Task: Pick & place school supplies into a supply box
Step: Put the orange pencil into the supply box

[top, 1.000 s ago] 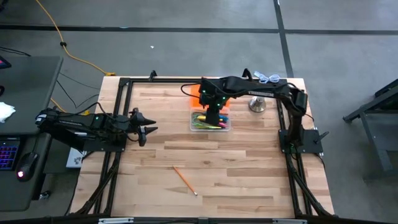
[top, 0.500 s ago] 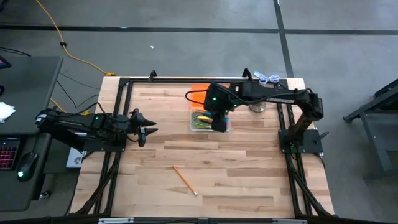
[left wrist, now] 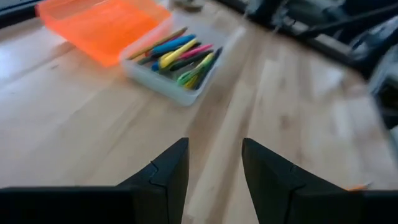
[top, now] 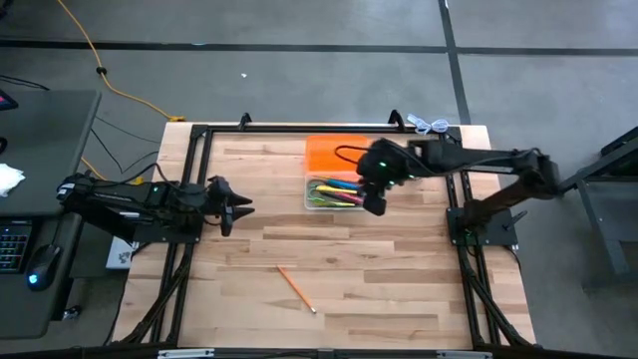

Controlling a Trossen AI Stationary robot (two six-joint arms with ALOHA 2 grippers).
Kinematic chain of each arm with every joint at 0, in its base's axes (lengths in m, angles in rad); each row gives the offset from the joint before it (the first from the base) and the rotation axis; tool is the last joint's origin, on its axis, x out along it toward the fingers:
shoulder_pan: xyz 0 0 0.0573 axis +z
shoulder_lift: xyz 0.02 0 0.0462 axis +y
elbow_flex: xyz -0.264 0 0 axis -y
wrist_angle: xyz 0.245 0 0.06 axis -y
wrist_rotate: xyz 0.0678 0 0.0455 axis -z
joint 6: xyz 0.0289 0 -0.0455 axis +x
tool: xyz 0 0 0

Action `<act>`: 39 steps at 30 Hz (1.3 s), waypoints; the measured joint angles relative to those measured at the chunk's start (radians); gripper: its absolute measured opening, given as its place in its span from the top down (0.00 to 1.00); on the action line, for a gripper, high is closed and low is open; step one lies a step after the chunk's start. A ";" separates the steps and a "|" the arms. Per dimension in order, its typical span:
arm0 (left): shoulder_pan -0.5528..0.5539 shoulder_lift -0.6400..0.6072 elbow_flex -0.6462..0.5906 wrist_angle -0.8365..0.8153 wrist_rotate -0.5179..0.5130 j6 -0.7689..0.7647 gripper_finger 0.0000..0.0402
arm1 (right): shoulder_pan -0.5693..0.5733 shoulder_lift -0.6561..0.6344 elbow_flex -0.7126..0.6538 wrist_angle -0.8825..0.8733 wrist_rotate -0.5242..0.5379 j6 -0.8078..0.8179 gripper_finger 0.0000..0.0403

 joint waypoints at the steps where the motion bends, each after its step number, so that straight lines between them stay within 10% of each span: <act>1: 0.000 0.000 0.000 0.019 0.016 -0.009 0.55 | 0.004 -0.036 -0.043 0.023 -0.001 0.024 0.80; 21: 0.000 0.310 0.002 0.346 0.249 -0.241 0.55 | 0.117 -0.651 -0.669 0.474 0.131 0.295 0.82; 39: -0.175 0.633 0.306 0.218 0.147 -0.439 0.55 | 0.117 -0.886 -0.899 0.557 0.155 0.311 0.82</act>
